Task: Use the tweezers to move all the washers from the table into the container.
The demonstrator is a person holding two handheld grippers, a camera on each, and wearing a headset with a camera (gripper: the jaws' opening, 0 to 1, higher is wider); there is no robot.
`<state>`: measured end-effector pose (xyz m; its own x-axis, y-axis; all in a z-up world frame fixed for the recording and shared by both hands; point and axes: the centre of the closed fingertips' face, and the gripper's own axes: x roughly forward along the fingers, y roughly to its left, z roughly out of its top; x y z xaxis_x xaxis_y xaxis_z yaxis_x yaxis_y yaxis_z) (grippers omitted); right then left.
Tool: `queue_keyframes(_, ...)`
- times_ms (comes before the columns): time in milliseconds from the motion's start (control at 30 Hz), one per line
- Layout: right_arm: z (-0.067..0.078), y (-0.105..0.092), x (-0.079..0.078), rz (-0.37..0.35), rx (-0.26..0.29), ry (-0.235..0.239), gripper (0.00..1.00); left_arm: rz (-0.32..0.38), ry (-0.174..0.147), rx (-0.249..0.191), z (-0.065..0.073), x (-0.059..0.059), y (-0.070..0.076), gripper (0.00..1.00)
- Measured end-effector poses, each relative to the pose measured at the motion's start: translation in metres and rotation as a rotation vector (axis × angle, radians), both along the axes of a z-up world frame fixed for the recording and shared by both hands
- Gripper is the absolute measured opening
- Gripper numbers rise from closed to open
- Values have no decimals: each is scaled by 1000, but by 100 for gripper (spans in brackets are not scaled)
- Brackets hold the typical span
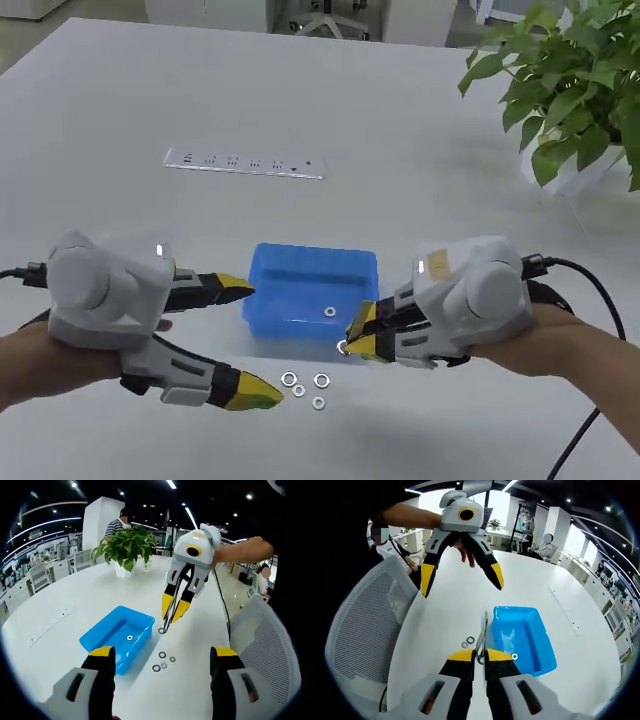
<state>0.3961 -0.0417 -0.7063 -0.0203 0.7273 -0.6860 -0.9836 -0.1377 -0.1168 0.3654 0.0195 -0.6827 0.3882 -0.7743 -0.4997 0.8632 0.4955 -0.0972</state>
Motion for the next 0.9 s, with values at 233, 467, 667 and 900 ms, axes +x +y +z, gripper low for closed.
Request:
queue_keyframes(233, 8, 4, 19, 0, 8, -19, 8, 50, -3, -15, 2, -2, 9, 91)
queue_keyframes(467, 8, 9, 41, 1, 11, -37, 8, 92, -8, -29, 4, -4, 18, 97)
queue_keyframes(667, 3, 16, 57, 6, 8, -41, 8, 118, -10, -27, 4, -5, 25, 99)
queue_keyframes(900, -6, 25, 69, 21, -3, -48, 8, 133, -15, -22, 5, -5, 30, 99)
